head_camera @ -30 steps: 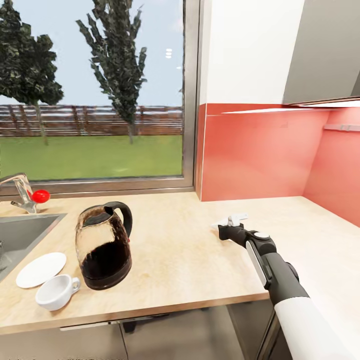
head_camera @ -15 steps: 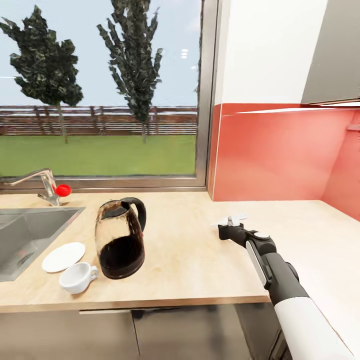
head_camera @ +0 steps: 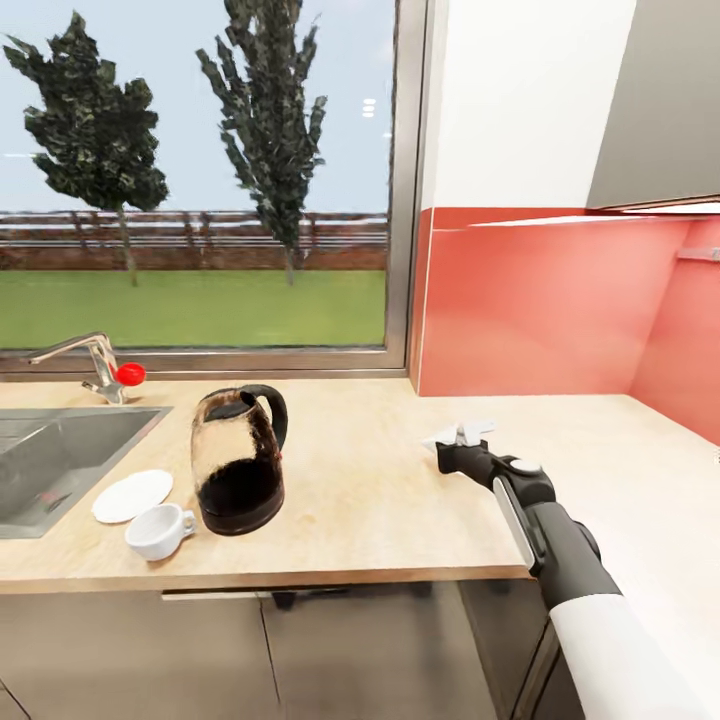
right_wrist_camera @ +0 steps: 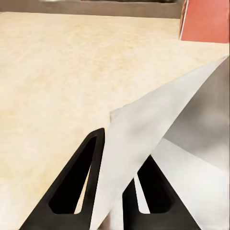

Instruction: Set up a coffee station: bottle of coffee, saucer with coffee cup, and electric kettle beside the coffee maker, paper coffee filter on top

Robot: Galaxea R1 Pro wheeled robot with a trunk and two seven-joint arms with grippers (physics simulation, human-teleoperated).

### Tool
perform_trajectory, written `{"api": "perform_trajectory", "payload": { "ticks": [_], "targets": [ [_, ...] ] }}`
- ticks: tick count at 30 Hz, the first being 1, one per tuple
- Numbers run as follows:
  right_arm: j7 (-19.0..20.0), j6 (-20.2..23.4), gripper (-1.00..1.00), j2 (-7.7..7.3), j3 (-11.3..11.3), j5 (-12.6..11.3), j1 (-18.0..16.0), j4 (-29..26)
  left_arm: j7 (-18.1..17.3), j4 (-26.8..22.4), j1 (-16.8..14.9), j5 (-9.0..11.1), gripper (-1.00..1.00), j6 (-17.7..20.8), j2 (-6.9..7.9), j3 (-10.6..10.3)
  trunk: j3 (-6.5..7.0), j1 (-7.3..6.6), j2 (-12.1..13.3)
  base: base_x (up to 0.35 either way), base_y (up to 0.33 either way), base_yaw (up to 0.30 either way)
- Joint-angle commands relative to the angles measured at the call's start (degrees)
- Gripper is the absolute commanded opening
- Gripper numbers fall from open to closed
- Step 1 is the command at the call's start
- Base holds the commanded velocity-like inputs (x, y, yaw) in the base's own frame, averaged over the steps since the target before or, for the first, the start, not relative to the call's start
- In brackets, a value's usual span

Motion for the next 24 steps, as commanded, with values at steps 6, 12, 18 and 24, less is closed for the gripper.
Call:
{"api": "perform_trajectory", "payload": {
  "ticks": [6,12,18,24],
  "targets": [
    [0.06,0.34,-1.0,-0.04,0.05,-0.18,0.02,-1.28,-0.04,-0.06,0.02,-0.32,1.0,-0.1,-0.03,0.12,-0.06,-0.03,-0.05,-0.107,0.0,0.222],
    [0.07,0.34,-1.0,-0.04,0.06,-0.18,0.02,-1.37,-0.02,-0.06,0.02,-0.32,1.0,-0.1,0.03,0.12,-0.06,-0.03,-0.05,-0.015,0.0,0.266],
    [0.13,0.34,-1.0,-0.04,0.0,-0.18,0.02,-1.39,-0.05,-0.06,0.02,-0.32,1.0,-0.1,0.05,0.12,-0.06,-0.03,-0.05,-0.098,0.0,0.195],
    [0.13,0.34,-1.0,-0.04,-0.02,-0.18,0.02,-1.39,-0.06,-0.06,0.02,-0.32,1.0,-0.1,0.06,0.12,-0.06,-0.03,-0.05,-0.28,0.0,0.049]
  ]
}}
